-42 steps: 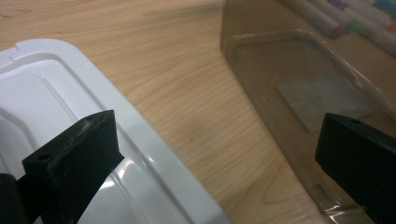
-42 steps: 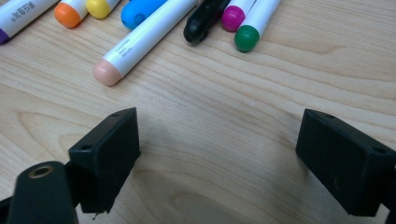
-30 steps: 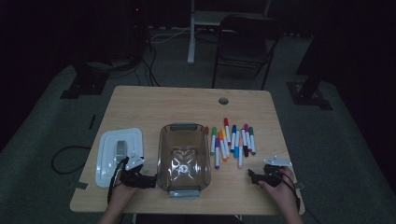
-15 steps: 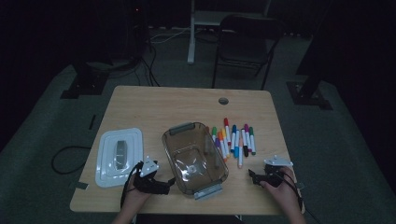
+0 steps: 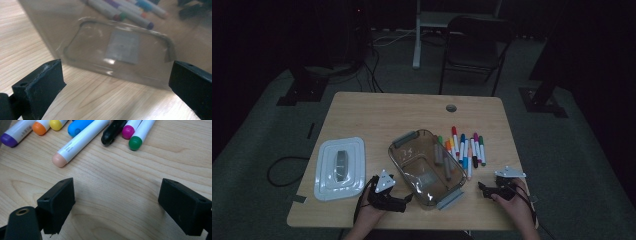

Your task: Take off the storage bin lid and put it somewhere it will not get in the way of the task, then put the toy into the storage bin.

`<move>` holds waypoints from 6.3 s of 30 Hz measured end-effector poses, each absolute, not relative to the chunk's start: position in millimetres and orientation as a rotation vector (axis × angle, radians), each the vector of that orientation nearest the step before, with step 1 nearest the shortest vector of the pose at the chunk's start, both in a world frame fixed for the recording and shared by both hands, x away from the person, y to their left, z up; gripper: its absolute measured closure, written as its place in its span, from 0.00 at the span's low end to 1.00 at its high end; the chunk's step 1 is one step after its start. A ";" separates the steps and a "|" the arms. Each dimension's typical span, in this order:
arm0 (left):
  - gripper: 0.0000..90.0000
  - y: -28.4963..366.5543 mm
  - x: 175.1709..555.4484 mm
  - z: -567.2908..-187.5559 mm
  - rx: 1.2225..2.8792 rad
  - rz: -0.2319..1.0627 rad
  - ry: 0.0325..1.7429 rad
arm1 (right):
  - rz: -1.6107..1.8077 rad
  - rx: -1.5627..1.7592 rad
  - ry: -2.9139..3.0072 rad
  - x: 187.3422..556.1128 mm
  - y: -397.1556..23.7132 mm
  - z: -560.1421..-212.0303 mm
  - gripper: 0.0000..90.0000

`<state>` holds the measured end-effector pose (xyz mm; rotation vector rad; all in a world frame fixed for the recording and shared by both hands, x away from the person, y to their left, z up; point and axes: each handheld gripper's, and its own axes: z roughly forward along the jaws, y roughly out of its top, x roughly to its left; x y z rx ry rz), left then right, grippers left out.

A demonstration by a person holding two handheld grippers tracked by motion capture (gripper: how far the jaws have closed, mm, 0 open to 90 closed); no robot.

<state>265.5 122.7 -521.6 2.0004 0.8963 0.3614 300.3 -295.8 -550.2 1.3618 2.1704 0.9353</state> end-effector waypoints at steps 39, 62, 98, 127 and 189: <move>0.00 130.9 273.6 -547.7 2.198 0.431 1.051 | 0.959 1.535 2.019 363.8 -299.2 -504.2 0.42; 0.01 132.1 273.9 -547.7 2.206 0.424 1.027 | 0.959 1.730 1.994 404.6 -294.2 -502.4 0.59; 0.01 132.1 273.9 -547.7 2.207 0.423 1.027 | 0.874 1.724 2.031 400.1 -282.2 -462.6 0.85; 0.01 132.1 273.9 -547.6 2.207 0.423 1.027 | 1.170 1.325 2.338 335.9 -156.3 -373.7 0.85; 0.01 132.2 274.0 -547.6 2.207 0.423 1.027 | 0.657 1.263 2.977 361.6 -36.4 -476.8 0.84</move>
